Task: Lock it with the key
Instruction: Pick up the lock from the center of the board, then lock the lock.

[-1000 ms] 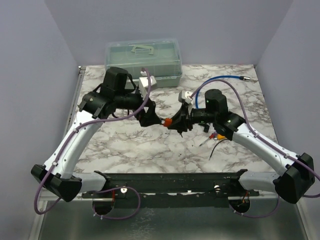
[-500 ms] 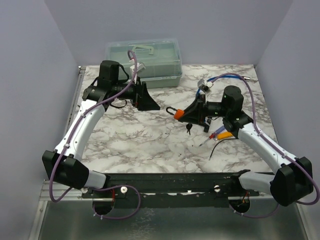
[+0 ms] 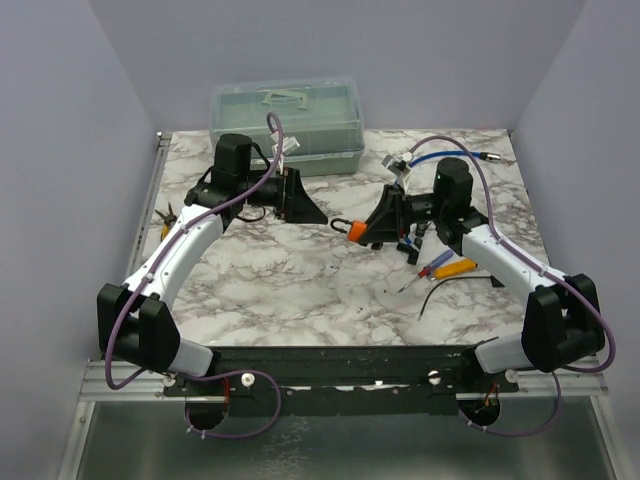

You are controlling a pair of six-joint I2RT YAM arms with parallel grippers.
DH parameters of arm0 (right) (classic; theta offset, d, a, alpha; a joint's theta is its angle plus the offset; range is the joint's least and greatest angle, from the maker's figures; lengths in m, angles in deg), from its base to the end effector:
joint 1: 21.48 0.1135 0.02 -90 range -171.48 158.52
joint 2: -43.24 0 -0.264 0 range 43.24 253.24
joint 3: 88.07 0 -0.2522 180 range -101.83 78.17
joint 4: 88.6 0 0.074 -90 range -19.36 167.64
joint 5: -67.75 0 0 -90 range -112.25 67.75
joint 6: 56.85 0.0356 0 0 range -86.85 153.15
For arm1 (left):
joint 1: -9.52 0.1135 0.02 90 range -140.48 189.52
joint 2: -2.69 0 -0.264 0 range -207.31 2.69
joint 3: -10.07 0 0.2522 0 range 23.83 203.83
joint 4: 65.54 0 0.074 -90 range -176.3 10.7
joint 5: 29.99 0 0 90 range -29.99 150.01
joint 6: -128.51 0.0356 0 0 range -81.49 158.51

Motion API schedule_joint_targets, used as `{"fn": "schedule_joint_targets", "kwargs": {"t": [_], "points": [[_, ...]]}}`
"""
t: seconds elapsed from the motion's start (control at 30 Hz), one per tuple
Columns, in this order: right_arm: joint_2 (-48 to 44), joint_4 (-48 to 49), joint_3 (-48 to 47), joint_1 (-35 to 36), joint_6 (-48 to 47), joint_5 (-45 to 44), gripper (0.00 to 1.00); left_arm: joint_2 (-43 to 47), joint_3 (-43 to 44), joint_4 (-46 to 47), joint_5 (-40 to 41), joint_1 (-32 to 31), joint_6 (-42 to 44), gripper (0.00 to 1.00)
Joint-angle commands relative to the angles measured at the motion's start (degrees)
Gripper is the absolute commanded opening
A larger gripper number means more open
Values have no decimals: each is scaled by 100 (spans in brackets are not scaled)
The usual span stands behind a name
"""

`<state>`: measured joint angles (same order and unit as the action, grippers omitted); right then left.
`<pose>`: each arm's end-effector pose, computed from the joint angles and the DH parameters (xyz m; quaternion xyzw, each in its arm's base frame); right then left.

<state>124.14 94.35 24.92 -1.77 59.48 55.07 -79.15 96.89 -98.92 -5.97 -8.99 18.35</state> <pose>0.2739 0.1350 0.2981 -0.3622 0.6242 0.6378 0.2690 0.2852 -0.1298 0.3546 0.2684 0.7244 -0.5835 0.2504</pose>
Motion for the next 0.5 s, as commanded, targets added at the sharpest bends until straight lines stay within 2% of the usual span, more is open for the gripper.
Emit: {"fn": "schedule_joint_targets", "kwargs": {"t": [0.0, 0.47], "points": [[-66, 281, -328, -15, 117, 299, 1, 233, -370, 410, 140, -130, -215, 63], [-72, -220, -507, -12, -267, 416, 1, 384, -397, 417, 38, -600, 458, 55]]}}
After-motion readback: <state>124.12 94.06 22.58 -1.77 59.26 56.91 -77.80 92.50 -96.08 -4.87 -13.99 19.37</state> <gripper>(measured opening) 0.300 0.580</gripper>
